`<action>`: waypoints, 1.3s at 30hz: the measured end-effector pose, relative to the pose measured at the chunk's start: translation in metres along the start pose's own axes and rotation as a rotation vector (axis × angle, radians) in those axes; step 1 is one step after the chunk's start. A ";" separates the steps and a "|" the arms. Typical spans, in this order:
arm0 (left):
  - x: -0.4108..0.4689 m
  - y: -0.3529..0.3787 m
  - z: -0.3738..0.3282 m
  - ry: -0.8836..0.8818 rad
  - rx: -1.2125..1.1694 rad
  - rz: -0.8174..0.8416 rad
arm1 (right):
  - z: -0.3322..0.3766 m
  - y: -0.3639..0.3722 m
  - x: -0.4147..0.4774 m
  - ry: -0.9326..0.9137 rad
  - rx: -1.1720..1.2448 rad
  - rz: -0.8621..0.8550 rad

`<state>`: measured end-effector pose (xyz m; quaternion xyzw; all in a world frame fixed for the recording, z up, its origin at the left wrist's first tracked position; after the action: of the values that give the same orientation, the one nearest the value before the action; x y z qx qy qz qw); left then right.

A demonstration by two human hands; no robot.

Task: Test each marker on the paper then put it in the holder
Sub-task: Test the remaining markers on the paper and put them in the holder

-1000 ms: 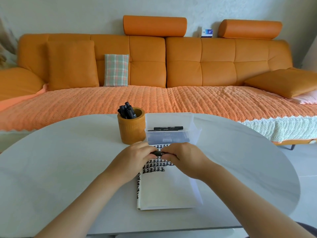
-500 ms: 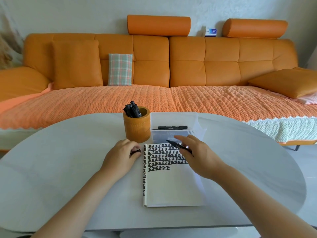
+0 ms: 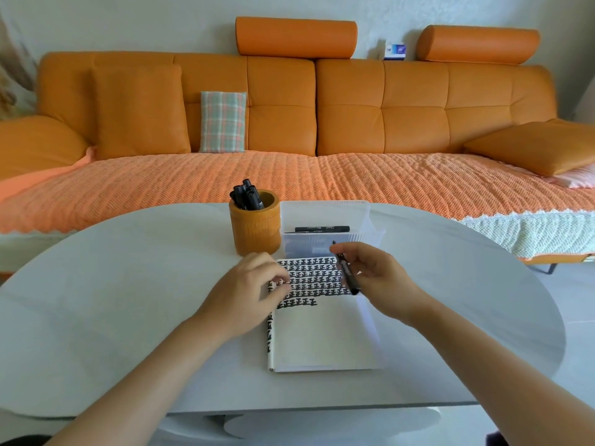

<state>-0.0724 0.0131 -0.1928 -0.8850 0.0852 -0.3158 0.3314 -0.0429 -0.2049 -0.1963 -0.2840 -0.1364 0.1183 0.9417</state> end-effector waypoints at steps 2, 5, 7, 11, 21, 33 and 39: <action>-0.005 0.012 -0.014 0.033 -0.052 0.073 | 0.002 0.004 -0.003 0.018 0.056 -0.019; -0.013 0.028 -0.024 0.056 -0.066 0.154 | 0.005 0.008 -0.006 0.036 0.183 -0.041; -0.016 0.034 -0.027 0.072 -0.060 0.179 | 0.002 0.011 -0.007 0.066 0.211 -0.025; -0.018 0.038 -0.027 0.095 -0.021 0.221 | -0.003 0.021 -0.008 0.126 0.149 -0.008; -0.020 0.039 -0.026 0.080 -0.007 0.253 | -0.010 0.032 -0.005 0.029 -0.021 -0.013; -0.019 0.040 -0.023 0.027 -0.028 0.264 | -0.013 0.034 -0.007 0.027 -0.089 -0.010; -0.020 0.040 -0.023 0.018 -0.033 0.263 | -0.012 0.033 -0.009 0.018 -0.100 -0.016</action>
<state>-0.0995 -0.0224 -0.2147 -0.8686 0.2087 -0.2762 0.3544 -0.0518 -0.1867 -0.2266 -0.3306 -0.1358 0.1014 0.9284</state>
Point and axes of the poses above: each hand's wrist, its own x-axis towards the middle knuckle, its own y-axis out of the palm, z = x × y, the point moved 6 cm from there along x, towards the middle knuckle, and after that the axes turned 15 degrees about -x, right-handed, at the moved point
